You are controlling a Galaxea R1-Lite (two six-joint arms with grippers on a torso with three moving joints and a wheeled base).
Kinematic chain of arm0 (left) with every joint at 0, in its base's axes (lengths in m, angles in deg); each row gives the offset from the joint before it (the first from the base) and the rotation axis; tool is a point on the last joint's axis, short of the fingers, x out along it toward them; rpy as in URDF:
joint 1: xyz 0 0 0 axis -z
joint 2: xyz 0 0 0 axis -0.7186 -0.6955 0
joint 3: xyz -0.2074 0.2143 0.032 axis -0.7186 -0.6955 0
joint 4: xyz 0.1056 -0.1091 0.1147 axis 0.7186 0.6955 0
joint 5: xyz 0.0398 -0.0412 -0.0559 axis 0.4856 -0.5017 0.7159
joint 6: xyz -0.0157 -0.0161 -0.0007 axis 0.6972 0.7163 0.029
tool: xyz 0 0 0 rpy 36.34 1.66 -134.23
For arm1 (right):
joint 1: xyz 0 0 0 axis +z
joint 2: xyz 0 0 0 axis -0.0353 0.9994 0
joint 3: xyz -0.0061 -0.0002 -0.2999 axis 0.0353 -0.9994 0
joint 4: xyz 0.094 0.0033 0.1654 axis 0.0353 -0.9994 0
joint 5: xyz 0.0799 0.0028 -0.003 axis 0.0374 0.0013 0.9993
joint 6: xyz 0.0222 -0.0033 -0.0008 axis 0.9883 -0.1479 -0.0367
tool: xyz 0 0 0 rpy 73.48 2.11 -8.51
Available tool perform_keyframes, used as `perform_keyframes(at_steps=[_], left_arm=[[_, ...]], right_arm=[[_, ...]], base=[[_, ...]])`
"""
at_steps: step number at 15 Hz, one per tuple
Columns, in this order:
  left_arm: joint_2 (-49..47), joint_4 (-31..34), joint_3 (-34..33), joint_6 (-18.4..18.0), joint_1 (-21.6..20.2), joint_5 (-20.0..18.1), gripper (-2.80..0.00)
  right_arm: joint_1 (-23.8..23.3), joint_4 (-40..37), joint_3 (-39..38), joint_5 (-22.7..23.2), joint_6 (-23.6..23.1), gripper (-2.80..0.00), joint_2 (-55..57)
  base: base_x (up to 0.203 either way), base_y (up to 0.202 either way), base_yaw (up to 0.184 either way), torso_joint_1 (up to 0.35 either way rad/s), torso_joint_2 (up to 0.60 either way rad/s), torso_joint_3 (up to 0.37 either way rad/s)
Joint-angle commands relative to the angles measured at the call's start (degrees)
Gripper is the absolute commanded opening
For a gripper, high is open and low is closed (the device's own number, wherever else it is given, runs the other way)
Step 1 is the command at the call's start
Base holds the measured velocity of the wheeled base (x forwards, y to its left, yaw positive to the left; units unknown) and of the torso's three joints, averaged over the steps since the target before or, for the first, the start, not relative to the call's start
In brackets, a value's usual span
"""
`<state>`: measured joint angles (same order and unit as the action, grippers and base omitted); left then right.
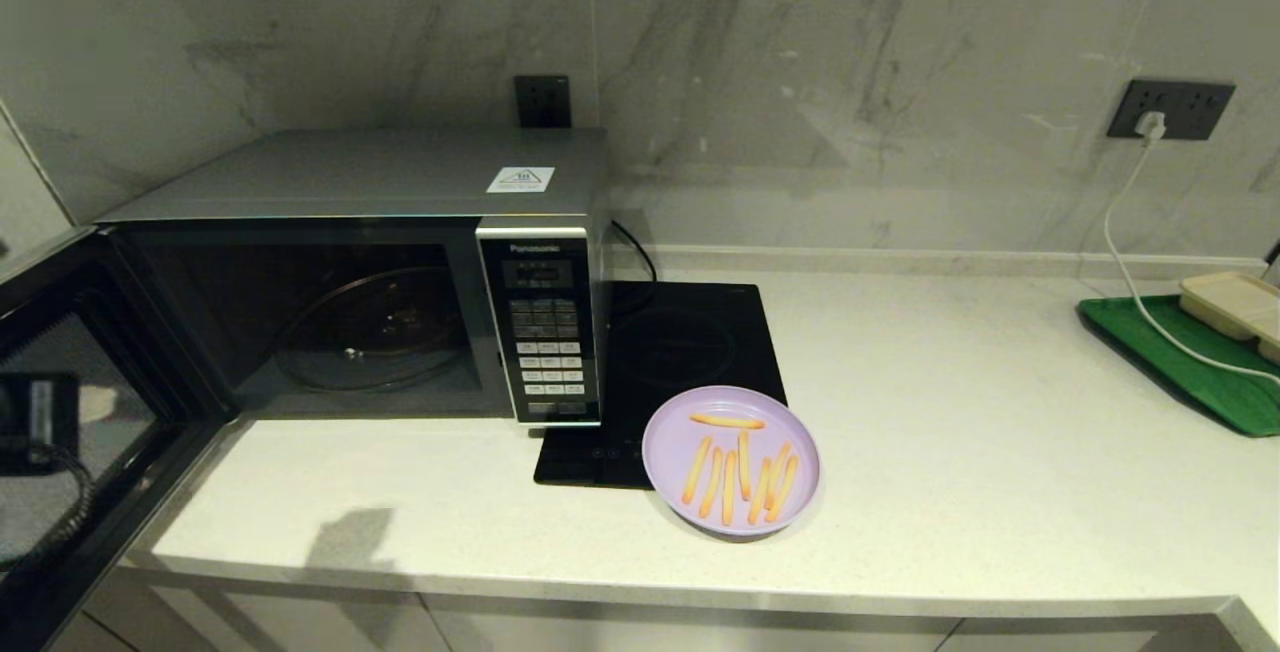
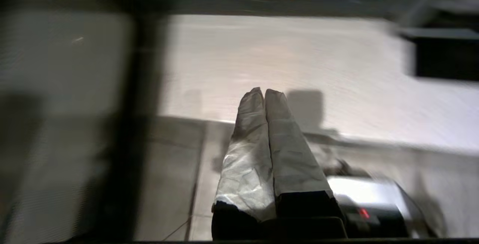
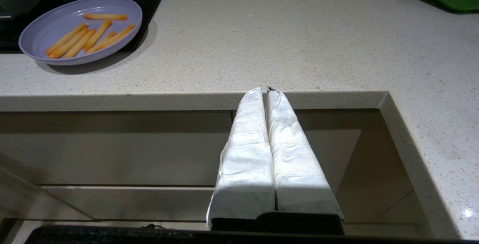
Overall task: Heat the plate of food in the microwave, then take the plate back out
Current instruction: Put the plate in the microwave oven
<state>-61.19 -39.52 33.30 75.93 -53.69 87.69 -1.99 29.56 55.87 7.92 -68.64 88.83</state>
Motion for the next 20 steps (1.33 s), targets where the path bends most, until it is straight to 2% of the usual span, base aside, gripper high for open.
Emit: perform_keyframes(at_steps=[1, 2, 3, 4, 7, 8, 11, 13, 14, 16, 17, 20], left_arm=[[2.03, 0.16, -2.81, 2.19, 16.45, -0.46, -2.8], [1.2, 0.04, -3.46, 4.33, 23.19, -0.74, -2.8], [-0.96, -0.34, -3.49, 6.64, 28.2, -0.9, -2.8], [-5.22, -1.14, -2.74, 8.99, 31.36, -0.98, -2.8], [-18.98, -2.63, 2.9, 15.91, 34.26, -0.7, -2.8], [-22.86, -2.31, 5.67, 19.76, 36.11, -0.44, -2.8], [-31.95, 2.85, 17.69, 34.7, 43.93, 1.74, -2.8], [-37.42, 7.77, 25.36, 43.95, 49.53, 7.02, -2.8], [-39.24, 9.83, 27.46, 46.6, 51.84, 9.02, -2.8], [-40.47, 10.82, 27.71, 47.97, 52.23, 9.58, -2.8], [-41.25, 11.06, 27.65, 48.14, 52.23, 9.65, 0.0], [-44.08, 14.06, 30.06, 49.76, 52.21, 10.09, 0.0]], right_arm=[[0.06, -0.07, 0.0, -0.03, 0.04, -2.8, 0.0], [0.06, -0.07, 0.0, -0.03, 0.04, -2.8, 0.0], [0.03, -0.07, 0.0, -0.03, 0.04, -2.8, 0.0], [0.06, -0.07, 0.0, -0.03, 0.04, -2.8, 0.0], [0.06, -0.07, 0.0, -0.03, 0.04, -2.8, 0.0], [0.05, -0.07, 0.0, -0.03, 0.04, -2.8, 0.0], [0.06, -0.07, 0.0, -0.03, 0.04, -2.8, 0.0], [0.03, -0.07, 0.0, -0.03, 0.04, -2.8, 0.0], [0.06, -0.07, 0.0, -0.03, 0.04, -2.8, 0.0], [-0.02, -0.07, 0.0, -0.03, 0.04, -2.8, 0.0], [0.06, -0.07, 0.0, -0.03, 0.04, -2.8, 0.0], [0.06, -0.07, 0.0, -0.03, 0.04, -2.8, 0.0]], base=[[0.0, 0.0, 0.0, 0.0, 0.0, 0.0], [0.0, 0.0, 0.0, 0.0, 0.0, 0.0], [0.0, 0.0, 0.0, 0.0, 0.0, 0.0], [0.0, 0.0, 0.0, 0.0, 0.0, 0.0], [0.0, 0.0, 0.0, 0.0, 0.0, 0.0], [0.0, 0.0, 0.0, 0.0, 0.0, 0.0], [0.0, 0.0, 0.0, 0.0, 0.0, 0.0], [0.0, 0.0, 0.0, 0.0, 0.0, 0.0], [0.0, 0.0, 0.0, 0.0, 0.0, 0.0], [0.0, 0.0, 0.0, 0.0, 0.0, 0.0], [0.0, 0.0, 0.0, 0.0, 0.0, 0.0], [0.0, 0.0, 0.0, 0.0, 0.0, 0.0]])
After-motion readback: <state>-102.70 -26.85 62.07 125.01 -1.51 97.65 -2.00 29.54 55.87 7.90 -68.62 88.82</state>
